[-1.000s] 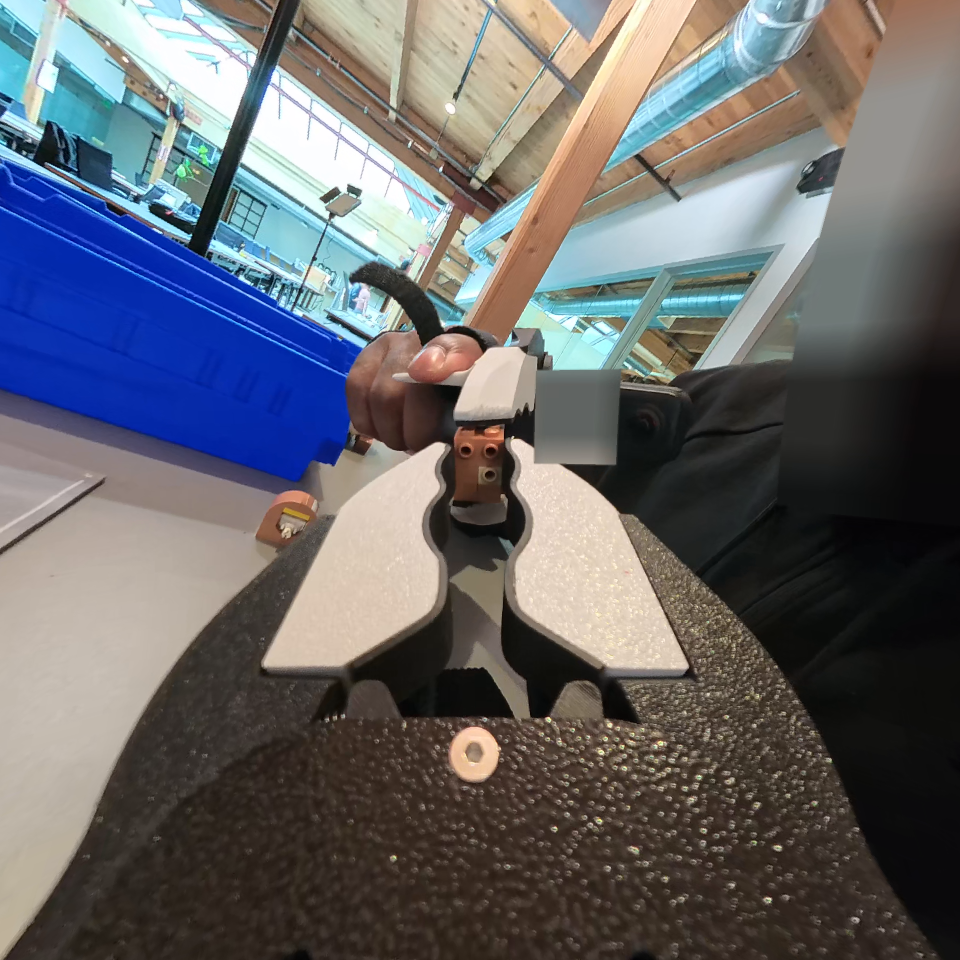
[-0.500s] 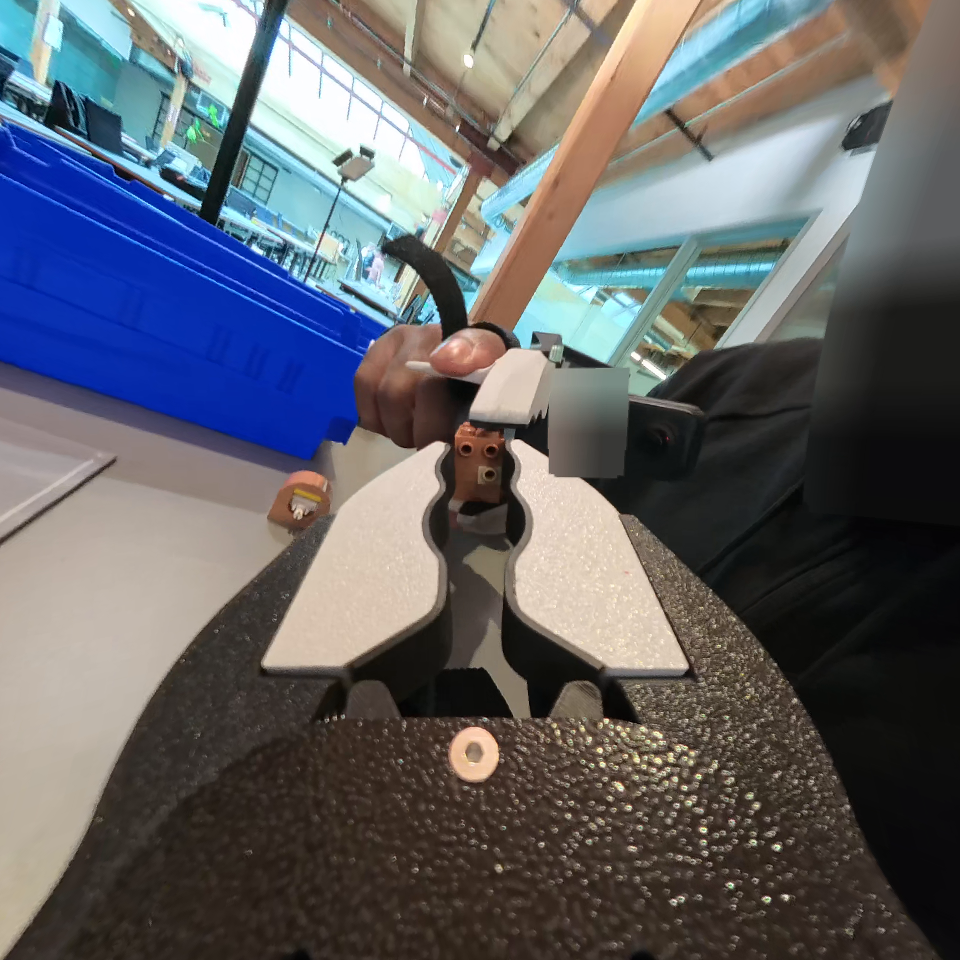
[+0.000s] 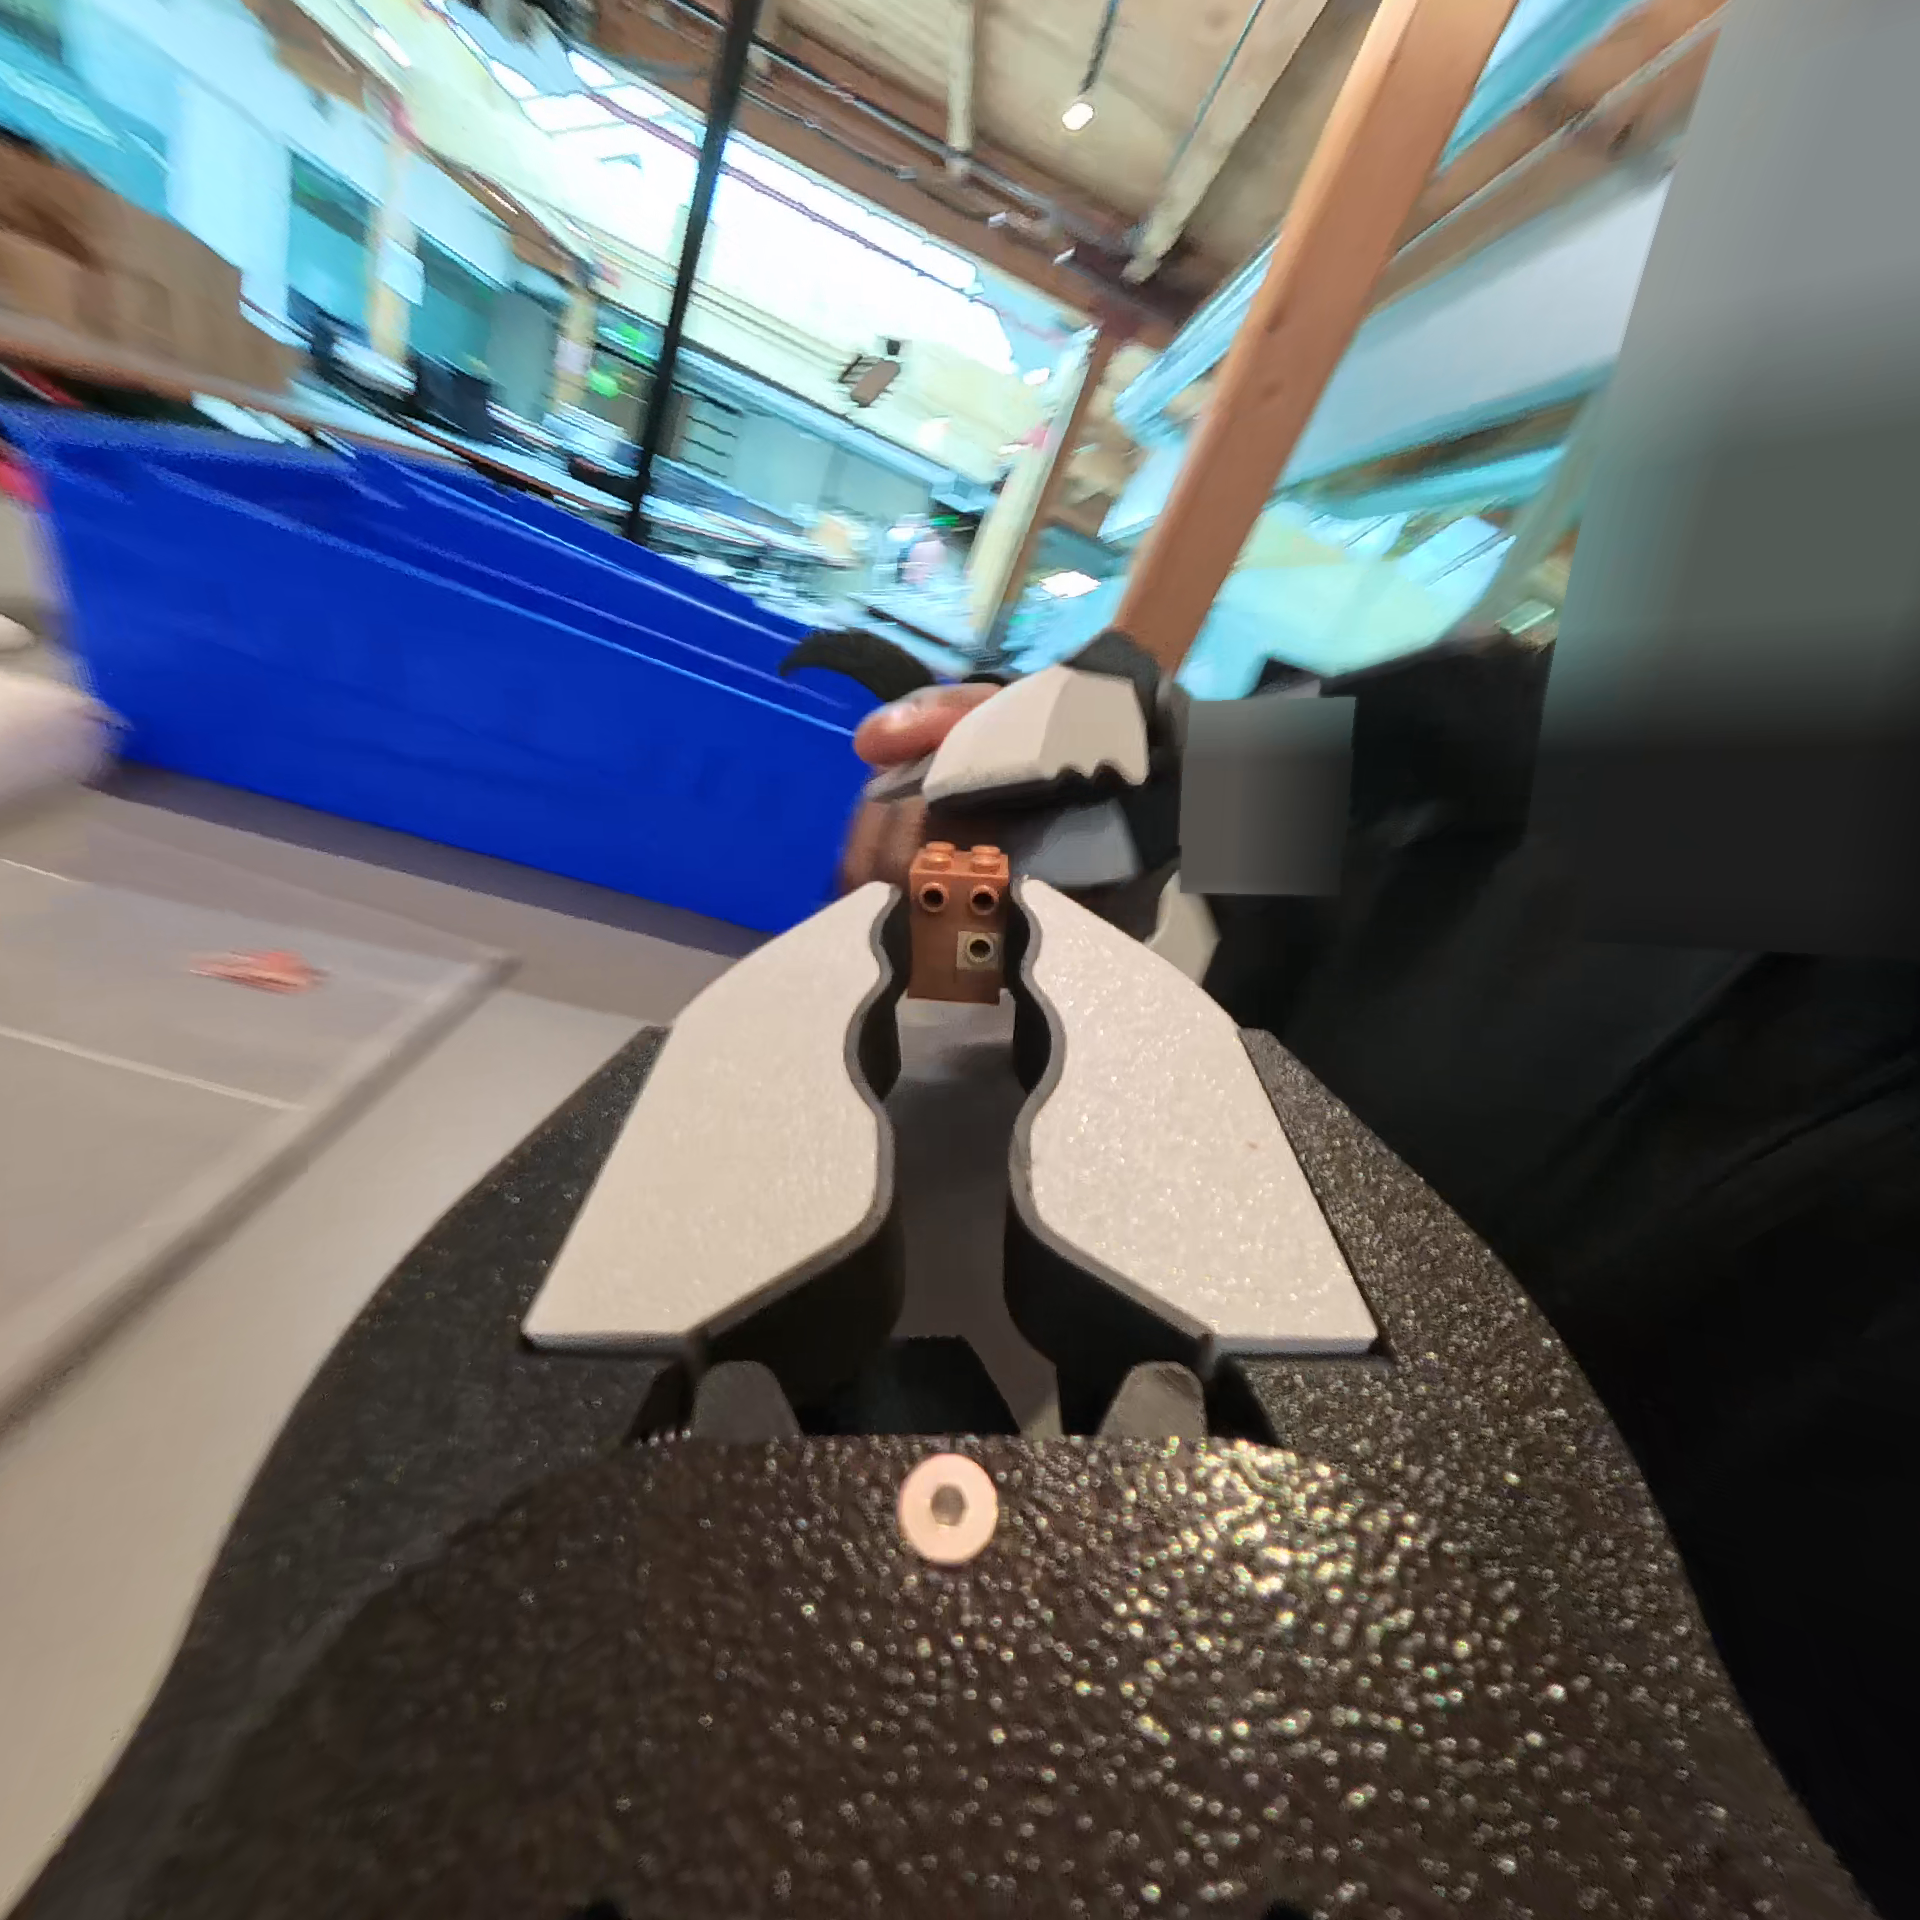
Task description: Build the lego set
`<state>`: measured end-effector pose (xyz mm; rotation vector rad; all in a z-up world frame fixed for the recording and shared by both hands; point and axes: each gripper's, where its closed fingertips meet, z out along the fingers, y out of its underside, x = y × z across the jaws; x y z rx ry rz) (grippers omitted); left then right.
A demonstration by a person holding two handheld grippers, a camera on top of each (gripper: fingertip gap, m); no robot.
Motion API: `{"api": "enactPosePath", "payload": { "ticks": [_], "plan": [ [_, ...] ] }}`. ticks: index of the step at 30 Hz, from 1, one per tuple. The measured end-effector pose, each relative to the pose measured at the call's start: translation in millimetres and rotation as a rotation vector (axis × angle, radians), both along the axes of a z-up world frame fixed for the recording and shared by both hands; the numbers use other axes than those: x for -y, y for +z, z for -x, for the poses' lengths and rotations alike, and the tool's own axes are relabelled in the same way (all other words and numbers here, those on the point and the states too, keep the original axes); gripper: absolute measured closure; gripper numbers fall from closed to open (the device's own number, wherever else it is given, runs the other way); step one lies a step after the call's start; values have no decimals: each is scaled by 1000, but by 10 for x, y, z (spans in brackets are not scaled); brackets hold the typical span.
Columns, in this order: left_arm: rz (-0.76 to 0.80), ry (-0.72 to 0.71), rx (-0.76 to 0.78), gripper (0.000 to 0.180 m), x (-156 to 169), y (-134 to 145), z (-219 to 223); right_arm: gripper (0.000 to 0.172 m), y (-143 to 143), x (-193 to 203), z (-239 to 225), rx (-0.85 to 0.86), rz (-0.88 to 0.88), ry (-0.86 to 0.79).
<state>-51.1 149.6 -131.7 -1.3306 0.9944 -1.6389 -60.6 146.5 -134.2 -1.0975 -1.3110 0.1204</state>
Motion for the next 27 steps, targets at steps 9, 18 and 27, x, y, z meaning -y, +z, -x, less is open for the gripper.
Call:
{"api": "enactPosePath", "payload": {
  "ticks": [9,18,27],
  "plan": [
    [-401,64,-122,164,13,-126,69,138,-183,-76,-40,-111,418,49],
    [-419,12,-108,164,94,-129,64,146,-164,41,23,-133,464,129],
    [-424,26,-203,151,19,-240,78,154,-274,-16,14,-108,503,85]
  ]
}}
